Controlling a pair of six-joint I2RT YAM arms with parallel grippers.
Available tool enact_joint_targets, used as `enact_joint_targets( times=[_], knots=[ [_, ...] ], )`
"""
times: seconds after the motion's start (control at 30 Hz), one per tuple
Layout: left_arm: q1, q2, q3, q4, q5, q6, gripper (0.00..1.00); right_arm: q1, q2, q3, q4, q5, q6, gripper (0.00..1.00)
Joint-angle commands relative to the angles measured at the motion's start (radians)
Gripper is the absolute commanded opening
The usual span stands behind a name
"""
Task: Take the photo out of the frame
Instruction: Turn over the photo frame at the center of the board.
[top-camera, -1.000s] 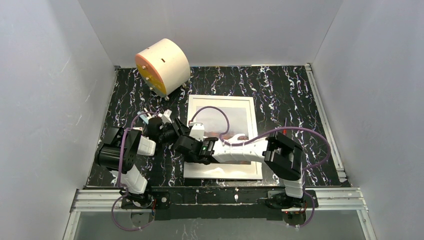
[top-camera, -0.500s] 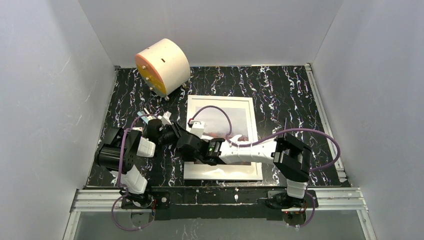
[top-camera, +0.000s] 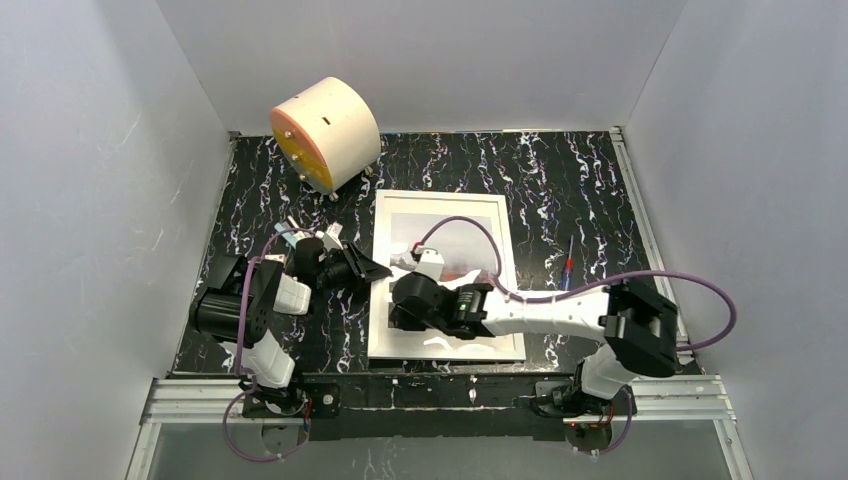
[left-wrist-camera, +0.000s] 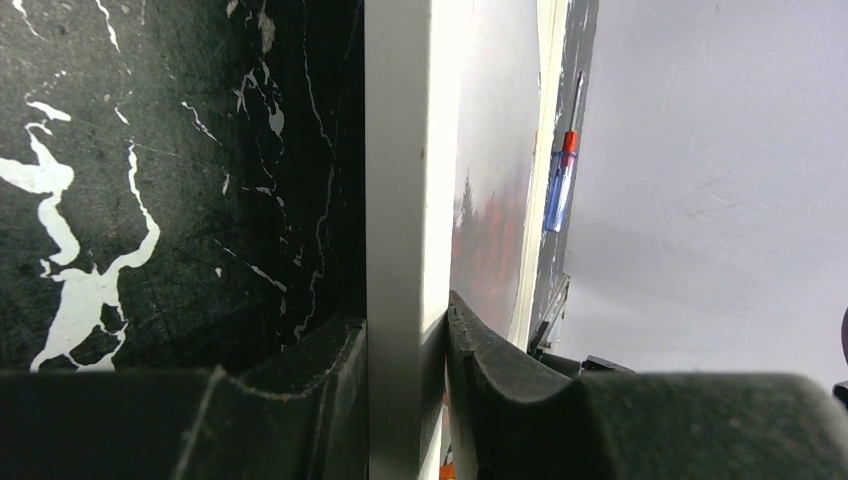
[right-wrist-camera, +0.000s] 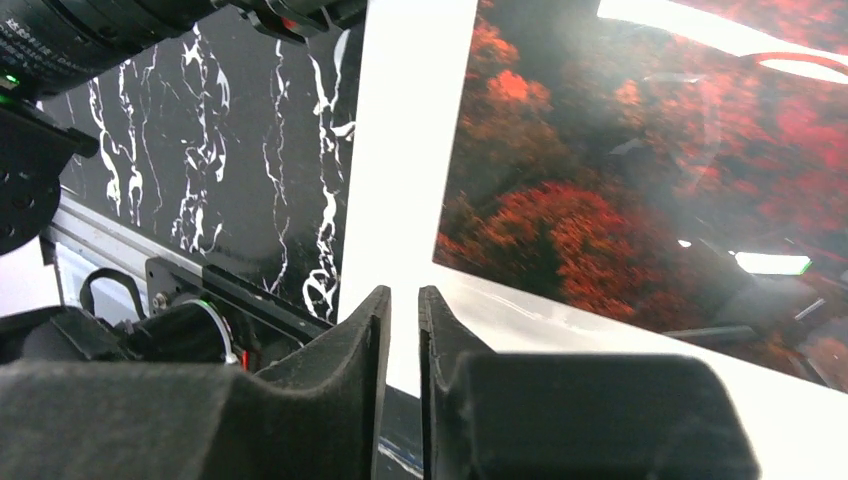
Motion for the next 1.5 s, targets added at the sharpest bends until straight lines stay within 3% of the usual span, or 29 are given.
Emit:
enact_joint_targets(
  times=[0.0,0.17,0.2,0.27,0.3,0.43,0.57,0.87,1.47],
  knots=[
    [-0.003,-0.034,0.013,0.043,0.036,-0.004,0.12,-0.002,-0.125,-0.072,0.018,0.011,-0.048,0.29],
    [-0.003,-0.049,0.023,0.042,0.051,-0.015,0.08,-0.004,-0.270,-0.156,0.082,0.018,-0.185,0.44],
    [-0.003,-0.055,0.023,0.040,0.054,-0.017,0.08,-0.004,-0.296,-0.179,0.106,0.019,-0.211,0.50],
    [-0.003,-0.069,0.024,0.032,0.057,-0.019,0.07,-0.007,-0.344,-0.222,0.142,0.000,-0.273,0.85],
    [-0.003,-0.077,0.024,0.025,0.056,-0.019,0.07,-0.007,-0.369,-0.247,0.172,-0.025,-0.316,0.90],
    [-0.003,-0.115,0.030,-0.024,0.053,-0.017,0.07,-0.005,-0.459,-0.304,0.170,-0.129,-0.420,0.92],
    [-0.003,-0.159,0.049,-0.103,0.038,-0.005,0.08,0.025,-0.469,-0.277,0.084,-0.205,-0.511,0.87],
    [-0.003,-0.267,0.158,-0.501,-0.034,0.179,0.09,0.355,-0.281,-0.117,-0.081,0.210,-0.673,0.89],
    [-0.002,-0.333,0.214,-0.726,-0.042,0.241,0.10,0.463,0.030,-0.060,-0.077,0.589,-0.860,0.92]
  ],
)
